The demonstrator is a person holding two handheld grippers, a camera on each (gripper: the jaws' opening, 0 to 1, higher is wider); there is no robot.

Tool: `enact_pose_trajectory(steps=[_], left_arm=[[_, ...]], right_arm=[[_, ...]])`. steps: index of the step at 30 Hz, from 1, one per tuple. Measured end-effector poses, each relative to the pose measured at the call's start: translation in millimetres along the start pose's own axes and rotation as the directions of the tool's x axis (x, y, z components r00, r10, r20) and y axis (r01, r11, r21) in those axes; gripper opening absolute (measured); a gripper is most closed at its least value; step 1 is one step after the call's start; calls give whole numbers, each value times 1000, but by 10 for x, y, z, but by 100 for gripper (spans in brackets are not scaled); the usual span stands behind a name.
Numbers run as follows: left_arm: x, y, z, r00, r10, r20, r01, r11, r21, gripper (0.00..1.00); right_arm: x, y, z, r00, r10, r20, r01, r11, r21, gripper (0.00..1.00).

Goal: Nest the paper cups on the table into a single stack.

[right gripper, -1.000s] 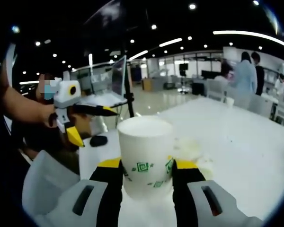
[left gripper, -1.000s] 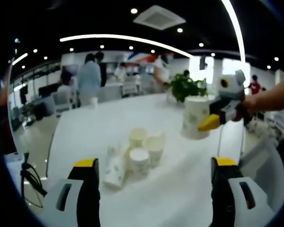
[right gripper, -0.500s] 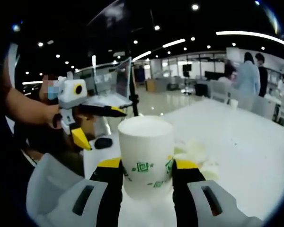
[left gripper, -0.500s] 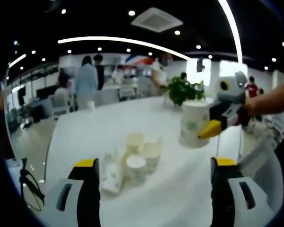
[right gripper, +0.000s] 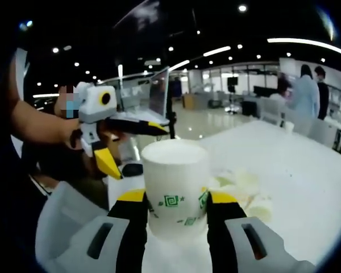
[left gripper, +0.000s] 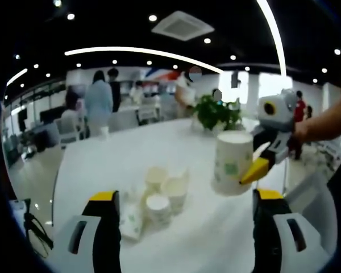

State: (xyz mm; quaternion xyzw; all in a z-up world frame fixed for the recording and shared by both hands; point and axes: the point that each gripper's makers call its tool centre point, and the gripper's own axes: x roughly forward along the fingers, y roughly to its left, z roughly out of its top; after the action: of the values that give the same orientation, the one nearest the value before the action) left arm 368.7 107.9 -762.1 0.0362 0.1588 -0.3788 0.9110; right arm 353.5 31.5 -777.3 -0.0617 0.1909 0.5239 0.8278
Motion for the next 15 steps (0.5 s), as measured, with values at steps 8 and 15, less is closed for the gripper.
enact_pose_trajectory(steps=[8, 15], left_arm=[[37, -50, 60, 1000, -4, 20, 4, 1000, 1, 95], [44, -128, 126, 999, -24, 35, 24, 1000, 8, 94]], right_arm=[[-6, 103, 10, 1000, 18, -2, -18, 1000, 0, 38], [10, 192, 37, 999, 29, 14, -29, 1000, -1, 38]])
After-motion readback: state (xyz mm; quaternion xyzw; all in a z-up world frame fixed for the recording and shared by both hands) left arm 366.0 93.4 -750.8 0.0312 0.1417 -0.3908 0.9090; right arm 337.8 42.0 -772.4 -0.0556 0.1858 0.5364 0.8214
